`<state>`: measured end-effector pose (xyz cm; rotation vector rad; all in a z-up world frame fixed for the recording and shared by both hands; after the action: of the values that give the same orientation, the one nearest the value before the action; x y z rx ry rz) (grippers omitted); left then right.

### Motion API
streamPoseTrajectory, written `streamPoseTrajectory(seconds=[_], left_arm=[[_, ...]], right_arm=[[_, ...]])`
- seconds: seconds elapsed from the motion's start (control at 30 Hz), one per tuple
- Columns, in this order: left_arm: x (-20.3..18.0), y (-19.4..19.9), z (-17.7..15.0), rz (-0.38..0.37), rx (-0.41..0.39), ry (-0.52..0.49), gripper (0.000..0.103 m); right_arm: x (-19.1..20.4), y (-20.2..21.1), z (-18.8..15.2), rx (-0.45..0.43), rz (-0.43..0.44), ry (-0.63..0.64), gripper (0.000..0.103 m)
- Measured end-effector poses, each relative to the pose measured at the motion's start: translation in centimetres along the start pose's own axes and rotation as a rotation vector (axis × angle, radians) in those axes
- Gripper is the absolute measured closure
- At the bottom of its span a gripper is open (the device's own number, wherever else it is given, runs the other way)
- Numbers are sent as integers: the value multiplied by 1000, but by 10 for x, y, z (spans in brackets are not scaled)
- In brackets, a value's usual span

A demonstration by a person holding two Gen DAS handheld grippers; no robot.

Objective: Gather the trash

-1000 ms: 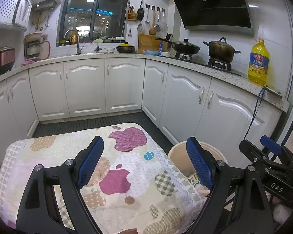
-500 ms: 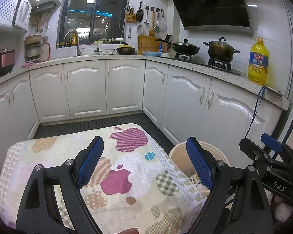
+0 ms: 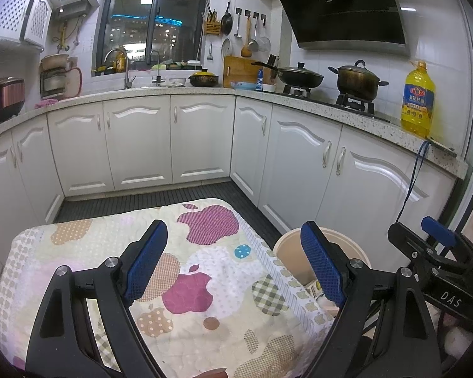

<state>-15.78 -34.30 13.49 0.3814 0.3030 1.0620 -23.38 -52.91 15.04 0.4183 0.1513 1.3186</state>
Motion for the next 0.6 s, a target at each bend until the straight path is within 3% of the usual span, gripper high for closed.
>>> streamPoseTrajectory(seconds=[0.6], left_arm=[[-6, -1, -1, 7, 11, -23, 17]], right_arm=[[-1, -2, 0, 7, 1, 0, 9]])
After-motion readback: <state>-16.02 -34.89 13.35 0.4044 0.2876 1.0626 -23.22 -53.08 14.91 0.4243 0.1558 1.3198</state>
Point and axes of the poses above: each gripper's, at about its wrist camera, not at the fingertips, and y roughly against the way its jaws point, x to its left, z to its top, the point moved 8 cm from there along -y, roughly the way its jaws point, and after that the axes turned 4 degrees about z, right-handed, at the moved point
